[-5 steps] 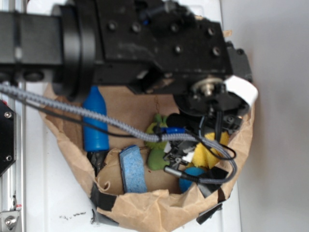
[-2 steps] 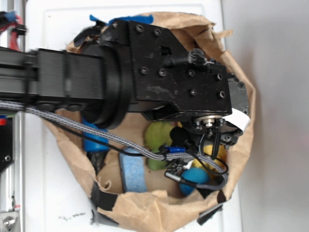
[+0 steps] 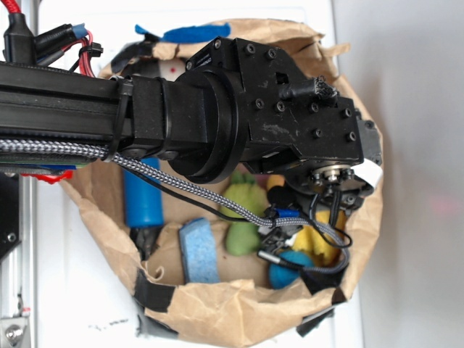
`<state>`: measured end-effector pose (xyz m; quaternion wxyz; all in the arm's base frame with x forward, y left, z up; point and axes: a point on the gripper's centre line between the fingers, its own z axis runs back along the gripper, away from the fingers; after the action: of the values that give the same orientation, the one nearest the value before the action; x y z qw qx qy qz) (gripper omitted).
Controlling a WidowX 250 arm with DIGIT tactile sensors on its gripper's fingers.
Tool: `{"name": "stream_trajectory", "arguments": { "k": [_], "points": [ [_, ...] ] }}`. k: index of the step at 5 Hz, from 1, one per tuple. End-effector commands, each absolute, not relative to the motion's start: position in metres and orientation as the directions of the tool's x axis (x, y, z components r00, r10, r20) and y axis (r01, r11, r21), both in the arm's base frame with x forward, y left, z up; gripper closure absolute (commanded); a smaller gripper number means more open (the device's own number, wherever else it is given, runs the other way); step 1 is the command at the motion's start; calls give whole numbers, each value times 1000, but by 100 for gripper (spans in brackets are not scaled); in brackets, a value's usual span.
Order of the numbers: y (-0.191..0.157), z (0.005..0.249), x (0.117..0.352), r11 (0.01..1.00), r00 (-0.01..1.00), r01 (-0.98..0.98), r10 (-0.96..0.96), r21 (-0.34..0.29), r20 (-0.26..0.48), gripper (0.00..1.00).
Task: Grab the yellow cloth.
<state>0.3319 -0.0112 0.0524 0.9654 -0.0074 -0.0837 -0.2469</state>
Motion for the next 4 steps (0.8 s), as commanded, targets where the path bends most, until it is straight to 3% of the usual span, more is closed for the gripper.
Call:
{"name": "stream_trajectory", "arguments": {
  "k": [1, 4],
  "points": [
    [-27, 81, 325, 877, 839, 477, -474, 59, 267, 100],
    [-29, 84, 299, 883, 845, 466, -463, 57, 269, 100]
  ]
}}
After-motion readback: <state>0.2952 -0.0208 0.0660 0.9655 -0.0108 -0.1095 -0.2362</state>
